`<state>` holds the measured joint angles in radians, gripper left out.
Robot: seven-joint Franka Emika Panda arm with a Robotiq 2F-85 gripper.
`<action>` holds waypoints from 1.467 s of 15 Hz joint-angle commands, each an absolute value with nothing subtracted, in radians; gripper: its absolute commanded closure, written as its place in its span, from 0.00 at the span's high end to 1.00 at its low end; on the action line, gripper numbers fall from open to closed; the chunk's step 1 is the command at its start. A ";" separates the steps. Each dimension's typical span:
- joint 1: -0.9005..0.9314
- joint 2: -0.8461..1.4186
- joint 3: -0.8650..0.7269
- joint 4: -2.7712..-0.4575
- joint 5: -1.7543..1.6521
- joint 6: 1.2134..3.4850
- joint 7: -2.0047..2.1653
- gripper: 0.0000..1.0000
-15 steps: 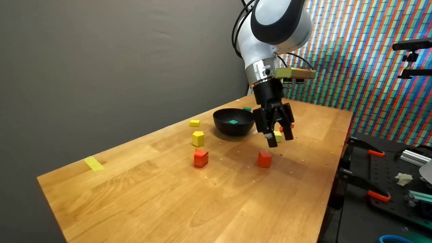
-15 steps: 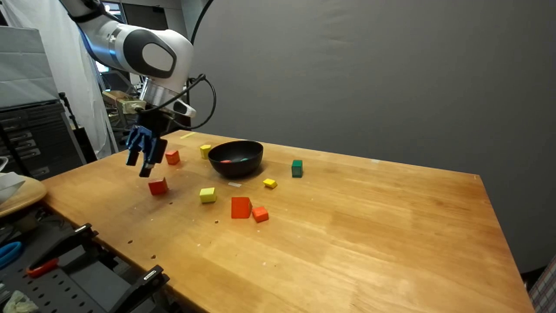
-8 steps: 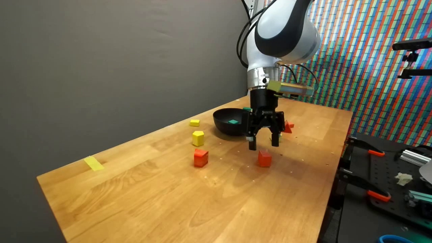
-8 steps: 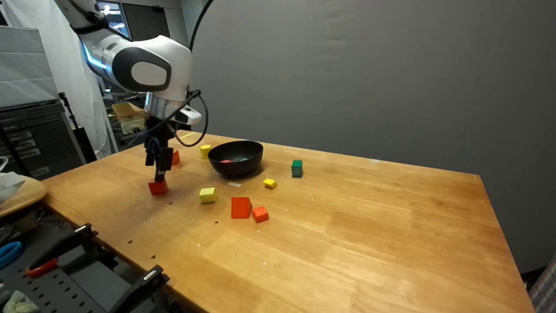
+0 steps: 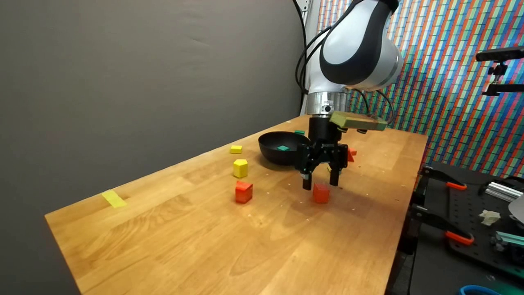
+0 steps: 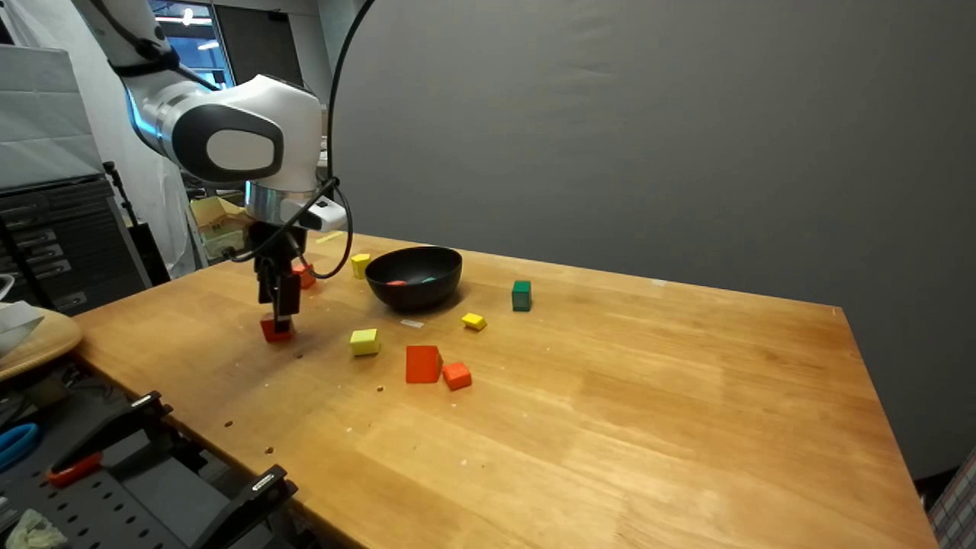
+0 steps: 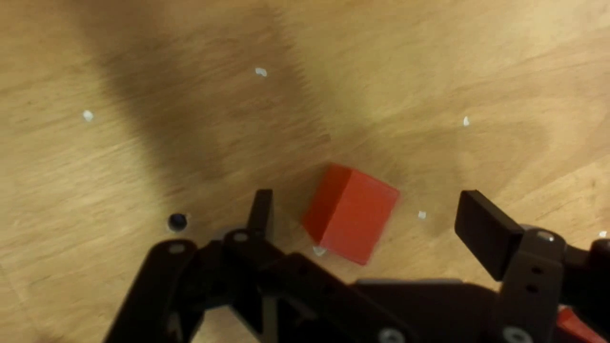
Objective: Put the colored things in the bowl
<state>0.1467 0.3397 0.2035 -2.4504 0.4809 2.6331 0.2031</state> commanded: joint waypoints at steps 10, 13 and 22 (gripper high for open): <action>0.137 0.449 0.186 -2.322 0.435 2.516 0.170 0.25; 0.141 0.449 0.173 -2.303 0.411 2.522 0.179 0.10; 0.284 0.188 0.010 -2.375 -0.056 2.569 0.515 0.10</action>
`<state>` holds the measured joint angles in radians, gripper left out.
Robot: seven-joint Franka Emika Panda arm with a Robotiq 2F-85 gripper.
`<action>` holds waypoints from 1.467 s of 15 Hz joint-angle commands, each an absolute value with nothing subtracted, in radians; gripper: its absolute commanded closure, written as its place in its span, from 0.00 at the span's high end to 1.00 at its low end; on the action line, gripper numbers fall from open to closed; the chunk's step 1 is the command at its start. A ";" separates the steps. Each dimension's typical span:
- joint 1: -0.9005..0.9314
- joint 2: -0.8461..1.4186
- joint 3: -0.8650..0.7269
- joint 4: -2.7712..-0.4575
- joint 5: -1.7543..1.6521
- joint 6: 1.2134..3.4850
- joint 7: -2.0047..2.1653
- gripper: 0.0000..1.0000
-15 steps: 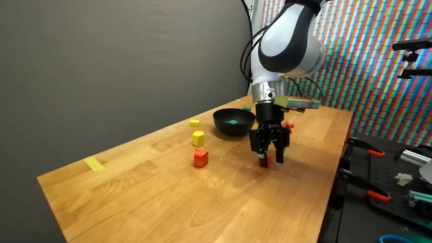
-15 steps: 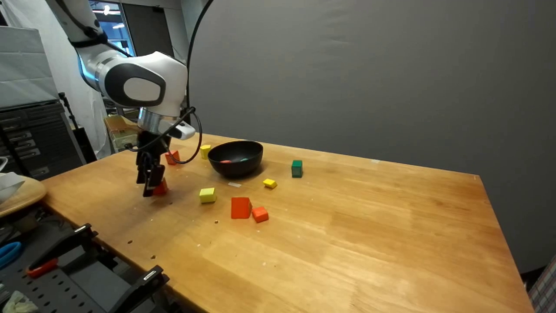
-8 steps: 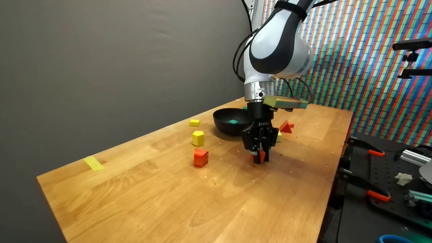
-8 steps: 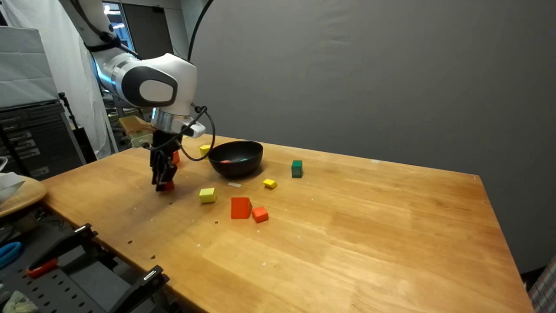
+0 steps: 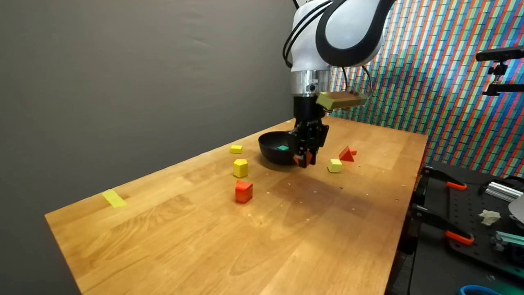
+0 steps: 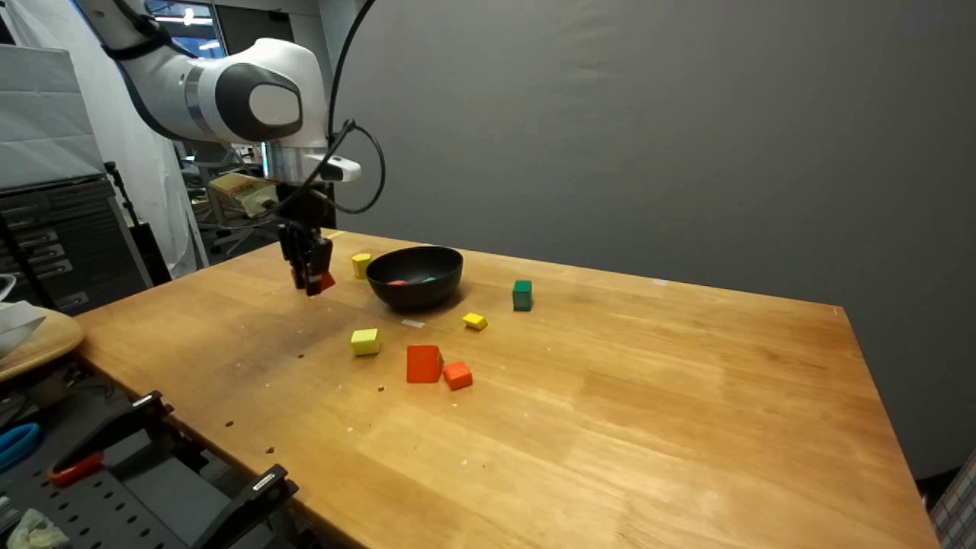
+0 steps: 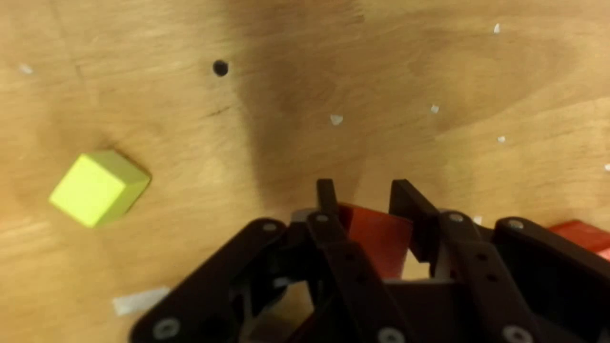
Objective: Put the colored things in the bowl
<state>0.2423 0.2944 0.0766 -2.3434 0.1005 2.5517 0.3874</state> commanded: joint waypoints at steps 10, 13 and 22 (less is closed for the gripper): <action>0.080 0.468 0.013 -1.998 0.044 2.505 0.301 0.10; 0.046 0.509 0.047 -1.916 0.088 2.405 0.174 0.68; 0.232 0.201 0.089 -2.055 -0.197 2.255 0.190 1.00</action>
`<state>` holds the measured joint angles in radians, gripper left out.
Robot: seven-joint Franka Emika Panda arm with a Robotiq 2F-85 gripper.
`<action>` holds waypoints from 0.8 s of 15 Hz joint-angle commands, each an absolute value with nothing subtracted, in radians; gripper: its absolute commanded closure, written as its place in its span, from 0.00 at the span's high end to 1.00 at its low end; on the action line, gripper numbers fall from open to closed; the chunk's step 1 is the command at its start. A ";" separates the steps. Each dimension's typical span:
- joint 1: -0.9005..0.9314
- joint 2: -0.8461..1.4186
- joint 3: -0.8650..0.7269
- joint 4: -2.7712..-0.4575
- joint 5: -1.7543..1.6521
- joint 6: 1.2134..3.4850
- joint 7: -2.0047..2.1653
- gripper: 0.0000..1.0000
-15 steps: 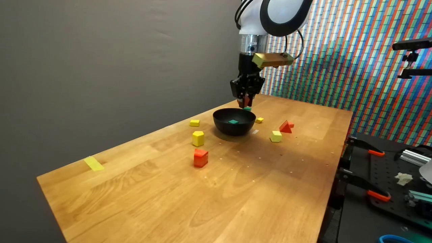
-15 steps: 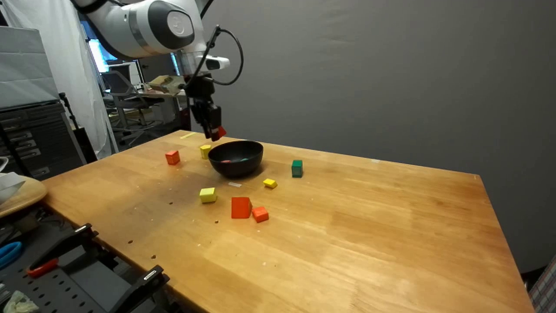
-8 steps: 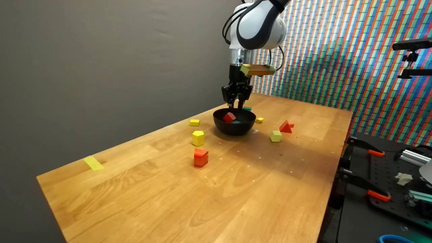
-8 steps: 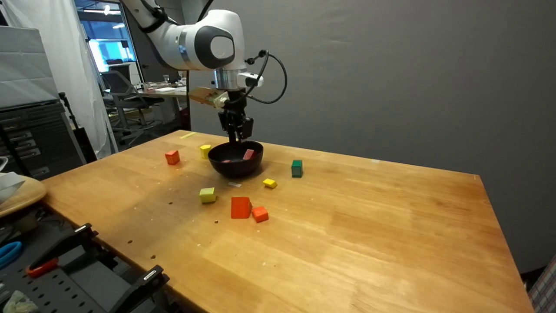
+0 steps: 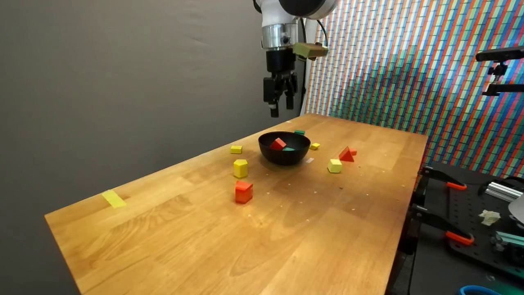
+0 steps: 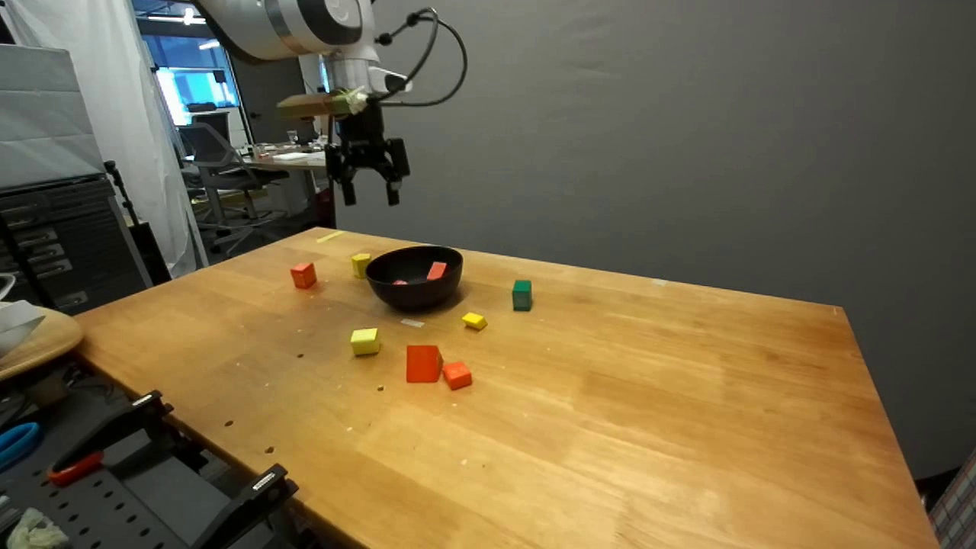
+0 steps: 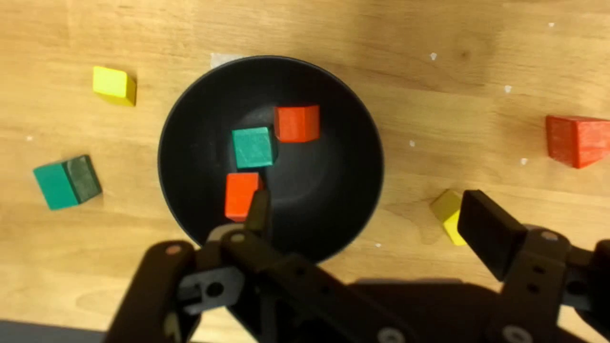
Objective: Put the colored things in the bowl
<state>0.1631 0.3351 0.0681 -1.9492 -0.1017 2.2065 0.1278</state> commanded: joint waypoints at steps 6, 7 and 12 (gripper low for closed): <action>0.258 0.207 0.131 -2.039 -0.204 2.227 0.201 1.00; 0.258 0.245 0.124 -2.038 -0.225 2.271 0.225 1.00; 0.288 0.426 0.142 -1.948 -0.234 2.433 0.179 1.00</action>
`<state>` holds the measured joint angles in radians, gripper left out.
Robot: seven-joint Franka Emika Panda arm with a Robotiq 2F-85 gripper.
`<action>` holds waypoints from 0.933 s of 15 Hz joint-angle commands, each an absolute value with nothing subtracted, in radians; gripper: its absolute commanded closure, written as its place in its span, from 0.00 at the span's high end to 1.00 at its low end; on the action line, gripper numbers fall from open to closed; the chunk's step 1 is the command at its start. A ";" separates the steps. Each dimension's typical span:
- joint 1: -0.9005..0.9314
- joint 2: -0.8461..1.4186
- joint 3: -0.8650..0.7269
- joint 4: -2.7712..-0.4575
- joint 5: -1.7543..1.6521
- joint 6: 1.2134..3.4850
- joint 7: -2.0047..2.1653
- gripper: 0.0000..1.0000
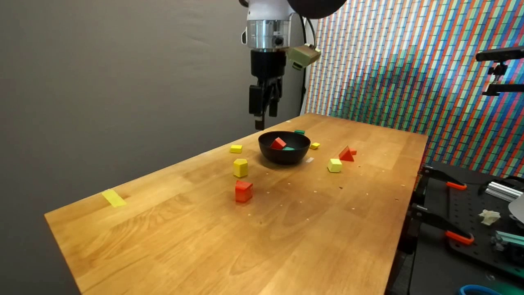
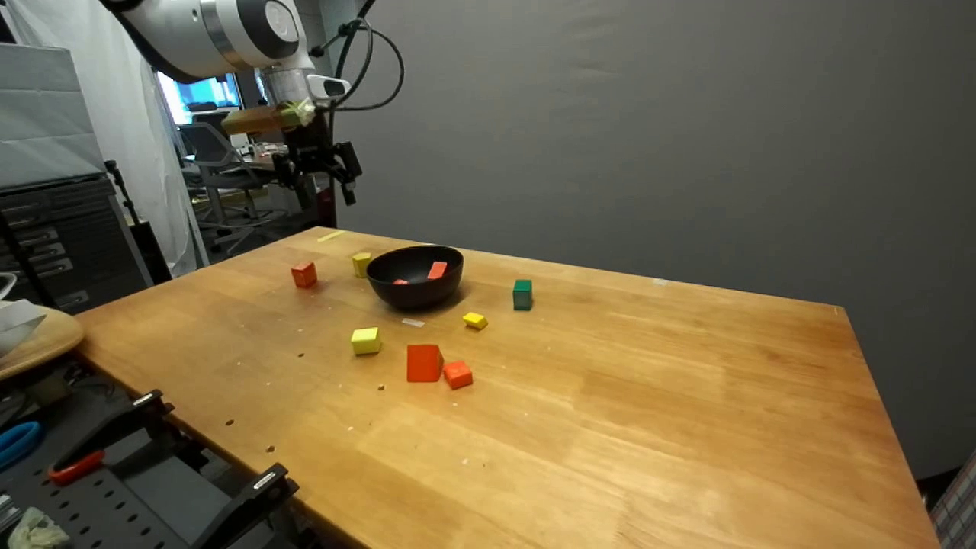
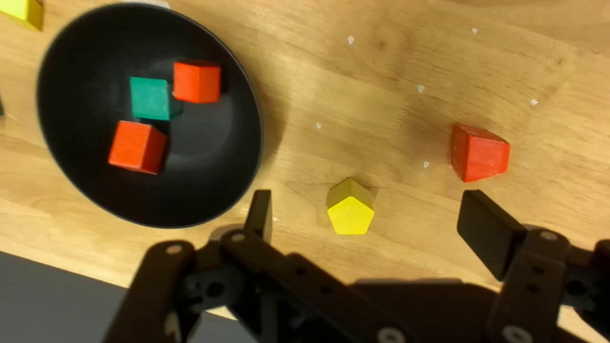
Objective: Put the colored things in the bowl
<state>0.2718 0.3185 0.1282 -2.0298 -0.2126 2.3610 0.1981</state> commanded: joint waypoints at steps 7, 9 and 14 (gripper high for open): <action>0.321 0.642 0.166 -1.779 -0.199 2.448 0.042 1.00; 0.316 0.665 0.186 -1.764 -0.182 2.442 0.007 1.00; 0.319 0.721 0.211 -1.732 -0.165 2.420 -0.041 1.00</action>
<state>0.3229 0.6835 0.1918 -1.7836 -0.1964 2.4510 0.0137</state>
